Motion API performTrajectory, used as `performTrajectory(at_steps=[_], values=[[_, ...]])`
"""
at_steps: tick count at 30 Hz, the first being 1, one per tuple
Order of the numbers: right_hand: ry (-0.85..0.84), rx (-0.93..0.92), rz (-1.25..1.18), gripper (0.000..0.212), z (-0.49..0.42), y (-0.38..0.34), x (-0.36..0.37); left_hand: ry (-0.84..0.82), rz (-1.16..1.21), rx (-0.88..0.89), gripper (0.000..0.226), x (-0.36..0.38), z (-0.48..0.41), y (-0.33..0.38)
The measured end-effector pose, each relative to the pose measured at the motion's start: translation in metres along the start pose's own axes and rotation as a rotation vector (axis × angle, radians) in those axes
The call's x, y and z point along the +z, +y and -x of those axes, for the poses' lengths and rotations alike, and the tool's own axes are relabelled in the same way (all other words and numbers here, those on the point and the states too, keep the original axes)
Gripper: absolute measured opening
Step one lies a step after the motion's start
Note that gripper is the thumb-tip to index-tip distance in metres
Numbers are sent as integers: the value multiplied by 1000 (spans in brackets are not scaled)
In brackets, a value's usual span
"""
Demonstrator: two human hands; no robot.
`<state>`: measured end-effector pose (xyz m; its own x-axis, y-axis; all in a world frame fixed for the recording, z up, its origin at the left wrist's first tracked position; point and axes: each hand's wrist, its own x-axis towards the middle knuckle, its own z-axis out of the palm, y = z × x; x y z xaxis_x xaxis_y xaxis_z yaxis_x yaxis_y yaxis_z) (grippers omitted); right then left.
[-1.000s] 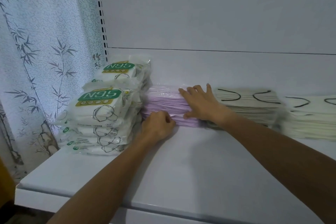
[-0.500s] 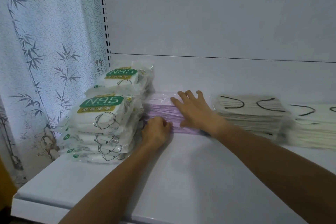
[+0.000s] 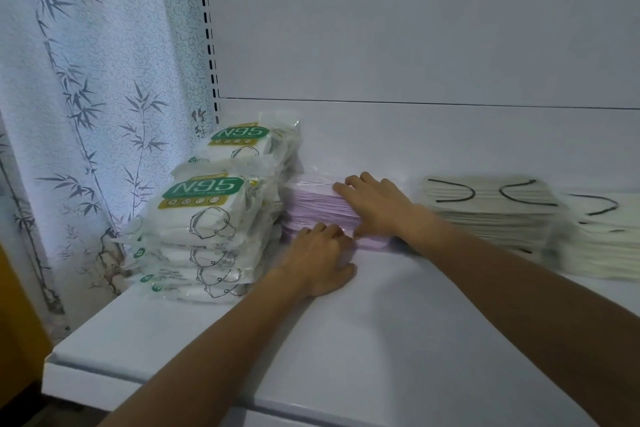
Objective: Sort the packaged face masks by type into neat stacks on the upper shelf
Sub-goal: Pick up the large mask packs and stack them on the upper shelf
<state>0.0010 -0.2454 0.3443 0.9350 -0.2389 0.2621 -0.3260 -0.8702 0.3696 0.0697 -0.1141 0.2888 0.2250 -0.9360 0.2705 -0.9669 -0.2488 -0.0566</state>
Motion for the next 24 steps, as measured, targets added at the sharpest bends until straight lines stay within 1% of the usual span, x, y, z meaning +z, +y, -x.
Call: performTrajectory(at_steps=[6, 9, 13, 15, 17, 19, 20, 21, 23, 24], values=[[-8, 21, -118, 75, -1, 7, -3, 11, 10, -15, 66, 4, 5, 0], [2, 39, -156, 69, -1, 10, -4, -10, 20, -28, 60, 4, 4, 2], [30, 17, -133, 54, -2, 2, -1, 6, 52, -54, 62, 3, 1, 5], [57, 8, -112, 51, -2, -2, 0, 28, 62, -59, 64, 4, 1, 5], [72, 1, -119, 59, 2, -1, 1, 28, 32, -39, 64, 3, 4, 3], [41, 44, -133, 81, 11, 3, 4, 17, -13, -20, 60, 3, 8, 1], [20, 73, -99, 91, 15, 5, 6, 10, -30, -27, 57, 2, 10, 0], [0, 98, -43, 97, 19, 6, 9, 10, -34, -43, 54, 1, 12, 0], [-26, 132, 36, 96, 23, 7, 16, 55, -10, -71, 46, -2, 14, 0], [-28, 143, 32, 94, 23, 7, 18, 99, 7, -66, 42, -3, 13, 1]])
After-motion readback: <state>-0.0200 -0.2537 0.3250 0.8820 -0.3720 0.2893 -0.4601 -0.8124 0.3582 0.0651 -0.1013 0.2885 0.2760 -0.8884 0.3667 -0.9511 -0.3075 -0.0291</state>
